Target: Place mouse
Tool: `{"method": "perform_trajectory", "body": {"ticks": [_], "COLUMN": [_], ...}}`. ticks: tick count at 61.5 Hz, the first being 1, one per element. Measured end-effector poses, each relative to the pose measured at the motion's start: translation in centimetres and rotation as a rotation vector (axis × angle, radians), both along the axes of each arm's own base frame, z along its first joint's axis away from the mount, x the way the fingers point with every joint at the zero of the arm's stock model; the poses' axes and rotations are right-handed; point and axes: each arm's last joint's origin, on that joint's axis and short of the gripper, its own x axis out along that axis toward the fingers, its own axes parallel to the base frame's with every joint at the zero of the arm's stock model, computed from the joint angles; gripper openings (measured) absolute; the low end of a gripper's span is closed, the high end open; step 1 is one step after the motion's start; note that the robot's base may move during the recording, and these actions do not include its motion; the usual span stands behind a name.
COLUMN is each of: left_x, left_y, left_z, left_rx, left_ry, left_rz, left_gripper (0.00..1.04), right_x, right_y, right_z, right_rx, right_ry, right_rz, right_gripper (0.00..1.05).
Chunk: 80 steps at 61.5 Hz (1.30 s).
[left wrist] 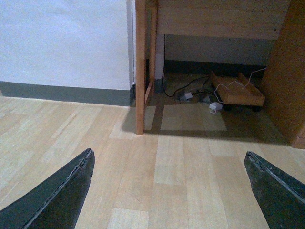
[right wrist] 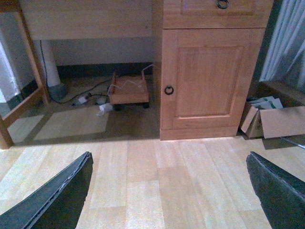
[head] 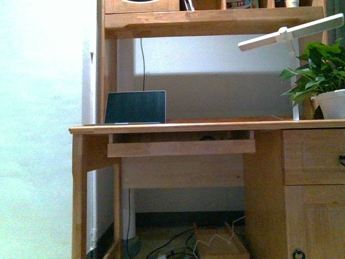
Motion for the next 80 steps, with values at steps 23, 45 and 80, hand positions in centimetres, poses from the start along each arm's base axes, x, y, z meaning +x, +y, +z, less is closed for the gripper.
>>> {"method": "perform_trajectory", "body": {"ticks": [23,45,80], "left_x": [0.0,0.0,0.0], "left_y": [0.0,0.0,0.0], "left_z": [0.0,0.0,0.0], "left_rx": [0.0,0.0,0.0], "left_ry": [0.0,0.0,0.0], "left_rz": [0.0,0.0,0.0], "left_gripper": [0.97,0.97,0.97], "right_x": [0.0,0.0,0.0], "right_y": [0.0,0.0,0.0], "right_z": [0.0,0.0,0.0], "right_rx": [0.0,0.0,0.0], "right_ry": [0.0,0.0,0.0], "right_rz": [0.0,0.0,0.0], "right_gripper": [0.97,0.97,0.97]}}
